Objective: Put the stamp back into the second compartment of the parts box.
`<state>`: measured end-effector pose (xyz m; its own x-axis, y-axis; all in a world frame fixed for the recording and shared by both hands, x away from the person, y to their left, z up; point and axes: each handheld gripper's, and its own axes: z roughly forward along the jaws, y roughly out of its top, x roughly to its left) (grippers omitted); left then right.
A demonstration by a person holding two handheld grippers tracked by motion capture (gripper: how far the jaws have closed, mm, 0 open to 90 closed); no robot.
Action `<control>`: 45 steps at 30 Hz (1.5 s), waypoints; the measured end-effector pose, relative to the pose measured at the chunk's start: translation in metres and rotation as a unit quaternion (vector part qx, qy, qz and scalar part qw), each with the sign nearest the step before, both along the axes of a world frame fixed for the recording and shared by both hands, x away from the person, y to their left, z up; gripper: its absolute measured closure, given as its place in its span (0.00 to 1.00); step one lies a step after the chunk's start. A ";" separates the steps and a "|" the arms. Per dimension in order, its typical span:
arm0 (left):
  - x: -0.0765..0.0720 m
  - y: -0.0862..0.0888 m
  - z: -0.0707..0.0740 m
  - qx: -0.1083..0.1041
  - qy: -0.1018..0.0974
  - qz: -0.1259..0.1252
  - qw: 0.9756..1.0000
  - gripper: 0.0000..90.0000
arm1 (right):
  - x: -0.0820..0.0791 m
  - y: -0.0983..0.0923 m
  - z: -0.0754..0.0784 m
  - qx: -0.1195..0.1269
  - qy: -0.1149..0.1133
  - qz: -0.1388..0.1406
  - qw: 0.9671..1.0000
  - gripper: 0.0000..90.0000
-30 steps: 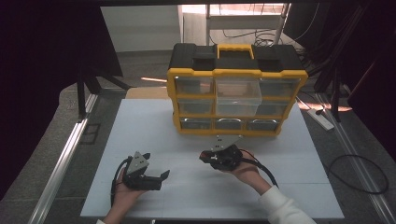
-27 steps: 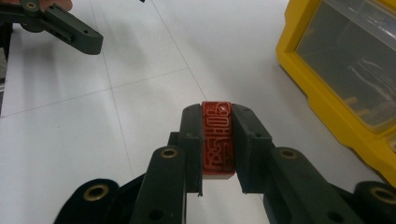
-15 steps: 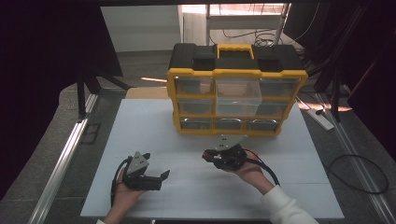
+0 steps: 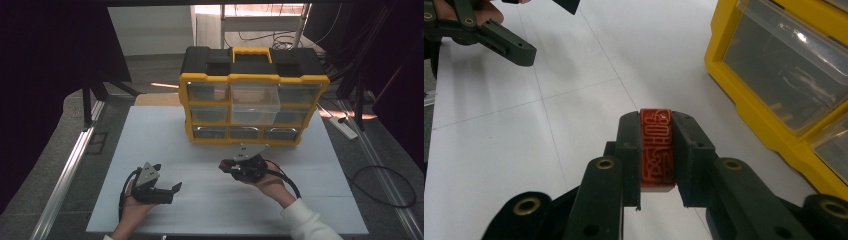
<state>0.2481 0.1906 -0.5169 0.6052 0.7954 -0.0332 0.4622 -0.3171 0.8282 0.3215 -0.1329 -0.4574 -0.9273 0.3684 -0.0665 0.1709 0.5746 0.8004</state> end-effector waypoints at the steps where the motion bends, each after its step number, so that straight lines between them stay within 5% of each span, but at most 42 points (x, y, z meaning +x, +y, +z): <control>1: 0.000 0.000 0.000 0.000 0.000 0.000 1.000 0.03 | 0.000 0.000 0.000 0.001 -0.001 0.000 1.000 0.83; 45: 0.003 -0.003 0.000 0.001 -0.001 -0.002 1.000 0.03 | -0.010 -0.029 0.029 0.053 -0.021 -0.027 0.998 0.83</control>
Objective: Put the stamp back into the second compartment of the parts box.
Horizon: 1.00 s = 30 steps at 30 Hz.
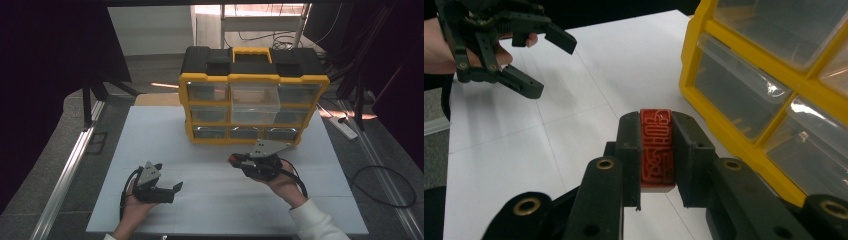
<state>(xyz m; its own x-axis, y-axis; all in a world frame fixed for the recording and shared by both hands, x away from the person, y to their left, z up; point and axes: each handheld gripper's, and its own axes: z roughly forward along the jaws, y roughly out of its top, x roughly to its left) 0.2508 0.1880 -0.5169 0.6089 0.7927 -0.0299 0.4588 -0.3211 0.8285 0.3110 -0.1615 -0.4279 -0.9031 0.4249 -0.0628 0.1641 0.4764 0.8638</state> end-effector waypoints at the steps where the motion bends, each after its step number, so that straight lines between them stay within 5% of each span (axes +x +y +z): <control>1: 0.000 0.000 0.000 0.000 0.000 0.000 1.000 0.03 | 0.000 0.000 0.001 0.002 -0.001 0.000 1.000 0.83; 30: 0.000 -0.001 0.000 0.000 0.001 -0.001 1.000 0.03 | -0.009 -0.009 0.027 0.040 -0.017 -0.001 0.999 0.83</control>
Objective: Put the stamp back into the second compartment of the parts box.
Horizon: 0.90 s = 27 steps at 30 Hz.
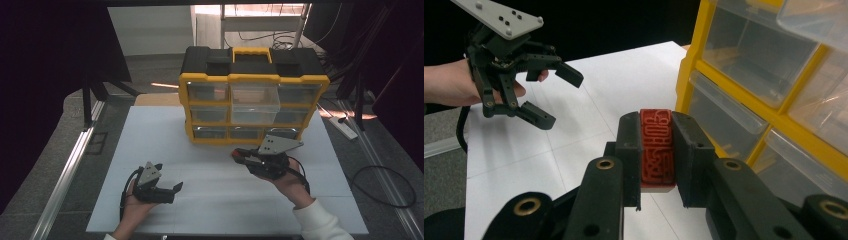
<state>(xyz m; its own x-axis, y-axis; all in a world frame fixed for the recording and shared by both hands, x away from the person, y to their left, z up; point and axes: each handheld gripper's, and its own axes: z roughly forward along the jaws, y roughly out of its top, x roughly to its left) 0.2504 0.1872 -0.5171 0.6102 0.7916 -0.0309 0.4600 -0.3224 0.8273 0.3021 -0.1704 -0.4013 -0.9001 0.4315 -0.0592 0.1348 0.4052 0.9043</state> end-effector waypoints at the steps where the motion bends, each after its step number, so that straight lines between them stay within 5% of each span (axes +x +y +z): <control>1: 0.000 0.000 0.000 0.001 0.000 0.000 1.000 0.03 | 0.000 -0.001 0.001 0.000 0.000 0.001 1.000 0.83; 27: 0.000 0.000 0.000 0.003 0.002 -0.001 1.000 0.03 | -0.006 -0.009 0.022 0.028 -0.015 0.000 0.999 0.83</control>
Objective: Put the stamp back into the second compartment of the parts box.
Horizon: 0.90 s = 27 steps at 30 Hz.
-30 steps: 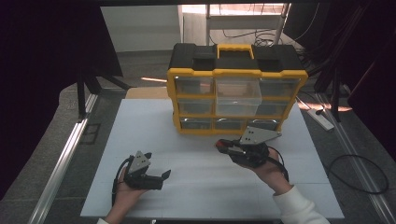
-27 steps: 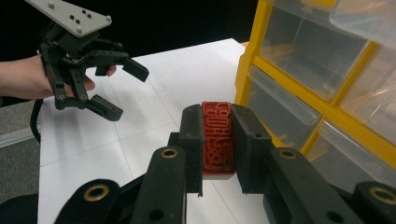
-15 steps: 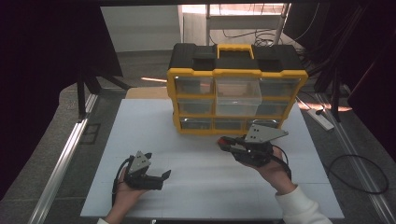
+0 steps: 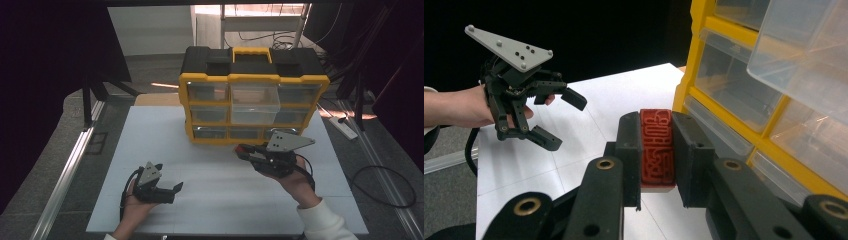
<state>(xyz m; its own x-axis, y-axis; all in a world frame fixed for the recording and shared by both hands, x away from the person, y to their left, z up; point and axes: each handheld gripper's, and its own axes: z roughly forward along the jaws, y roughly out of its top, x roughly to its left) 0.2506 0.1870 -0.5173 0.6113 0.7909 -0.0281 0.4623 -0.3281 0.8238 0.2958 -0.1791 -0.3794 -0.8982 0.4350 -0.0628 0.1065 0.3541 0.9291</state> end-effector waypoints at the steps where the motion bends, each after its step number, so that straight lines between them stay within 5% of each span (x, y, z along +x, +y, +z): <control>1: 0.000 0.000 0.000 0.000 0.000 0.000 1.000 0.03 | 0.000 -0.001 0.001 0.001 -0.001 -0.001 1.000 0.83; 27: 0.000 0.000 0.000 0.002 -0.001 -0.001 1.000 0.03 | -0.002 -0.008 0.015 0.021 -0.011 -0.004 1.000 0.83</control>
<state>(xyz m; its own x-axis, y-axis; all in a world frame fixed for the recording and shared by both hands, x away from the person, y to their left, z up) 0.2506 0.1870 -0.5174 0.6130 0.7897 -0.0237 0.4608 -0.3331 0.8226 0.2935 -0.1875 -0.3649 -0.8934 0.4445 -0.0651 0.0875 0.3142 0.9453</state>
